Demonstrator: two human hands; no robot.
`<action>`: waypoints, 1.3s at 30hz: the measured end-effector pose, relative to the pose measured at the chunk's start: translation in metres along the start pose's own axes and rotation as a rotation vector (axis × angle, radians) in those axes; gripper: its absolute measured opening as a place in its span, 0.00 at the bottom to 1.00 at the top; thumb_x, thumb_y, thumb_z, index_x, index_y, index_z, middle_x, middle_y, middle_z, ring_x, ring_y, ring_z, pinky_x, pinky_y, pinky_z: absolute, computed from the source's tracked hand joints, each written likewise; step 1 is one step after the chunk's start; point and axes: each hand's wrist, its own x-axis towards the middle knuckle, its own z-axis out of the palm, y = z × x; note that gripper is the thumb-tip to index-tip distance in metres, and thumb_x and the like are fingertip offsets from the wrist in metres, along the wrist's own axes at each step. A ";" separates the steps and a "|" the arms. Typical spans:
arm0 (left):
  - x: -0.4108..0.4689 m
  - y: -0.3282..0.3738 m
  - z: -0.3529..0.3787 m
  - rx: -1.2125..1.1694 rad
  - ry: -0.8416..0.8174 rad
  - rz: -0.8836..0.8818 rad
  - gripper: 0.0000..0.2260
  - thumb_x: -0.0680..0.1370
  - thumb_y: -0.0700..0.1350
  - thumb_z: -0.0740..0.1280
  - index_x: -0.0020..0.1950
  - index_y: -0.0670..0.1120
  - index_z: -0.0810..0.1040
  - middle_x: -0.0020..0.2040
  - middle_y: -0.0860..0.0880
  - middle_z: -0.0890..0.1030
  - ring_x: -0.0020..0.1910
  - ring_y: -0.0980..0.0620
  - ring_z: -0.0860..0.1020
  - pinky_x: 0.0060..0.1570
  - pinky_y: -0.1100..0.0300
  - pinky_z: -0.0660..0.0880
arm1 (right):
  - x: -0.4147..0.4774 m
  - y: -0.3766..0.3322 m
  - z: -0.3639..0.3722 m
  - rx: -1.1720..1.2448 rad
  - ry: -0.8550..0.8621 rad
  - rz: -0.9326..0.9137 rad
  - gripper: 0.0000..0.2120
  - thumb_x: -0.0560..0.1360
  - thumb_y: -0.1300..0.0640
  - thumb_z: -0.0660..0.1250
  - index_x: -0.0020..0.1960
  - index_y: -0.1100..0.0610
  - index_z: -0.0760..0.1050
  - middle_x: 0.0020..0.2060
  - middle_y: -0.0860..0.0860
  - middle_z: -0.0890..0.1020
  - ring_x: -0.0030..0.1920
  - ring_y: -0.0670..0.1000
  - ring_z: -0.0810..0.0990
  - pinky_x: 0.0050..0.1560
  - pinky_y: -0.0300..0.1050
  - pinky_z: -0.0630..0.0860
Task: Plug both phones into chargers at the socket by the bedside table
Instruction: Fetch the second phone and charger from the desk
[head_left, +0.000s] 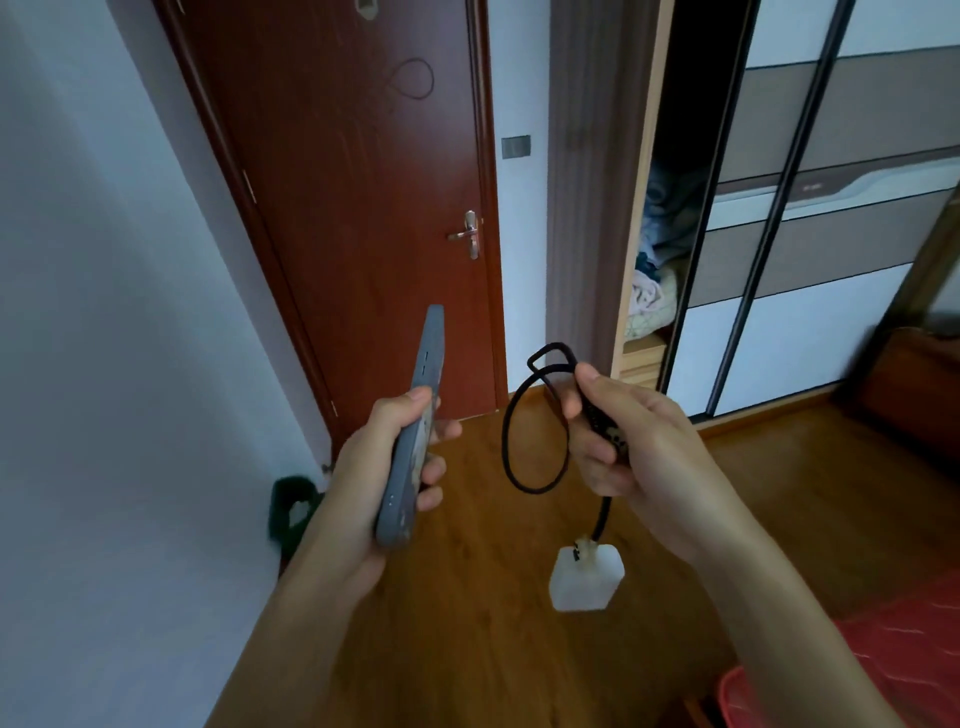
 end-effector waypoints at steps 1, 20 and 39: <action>0.021 0.007 -0.002 0.003 -0.016 -0.013 0.30 0.66 0.57 0.72 0.63 0.41 0.77 0.43 0.46 0.81 0.26 0.56 0.72 0.19 0.65 0.69 | 0.018 -0.002 -0.001 -0.001 0.015 0.001 0.17 0.82 0.46 0.59 0.40 0.55 0.76 0.26 0.50 0.66 0.25 0.48 0.60 0.24 0.38 0.58; 0.322 0.021 0.062 0.108 -0.336 -0.268 0.22 0.75 0.54 0.63 0.60 0.38 0.74 0.43 0.43 0.75 0.19 0.54 0.70 0.15 0.64 0.65 | 0.219 -0.002 -0.122 -0.076 0.557 -0.008 0.17 0.82 0.48 0.60 0.43 0.57 0.79 0.28 0.52 0.68 0.25 0.48 0.59 0.25 0.40 0.55; 0.571 -0.042 0.322 0.150 -0.575 -0.270 0.31 0.57 0.62 0.76 0.56 0.48 0.84 0.44 0.46 0.81 0.43 0.50 0.79 0.35 0.59 0.74 | 0.361 -0.039 -0.390 -0.074 0.830 -0.114 0.16 0.81 0.48 0.61 0.44 0.57 0.81 0.28 0.51 0.70 0.25 0.47 0.63 0.23 0.36 0.59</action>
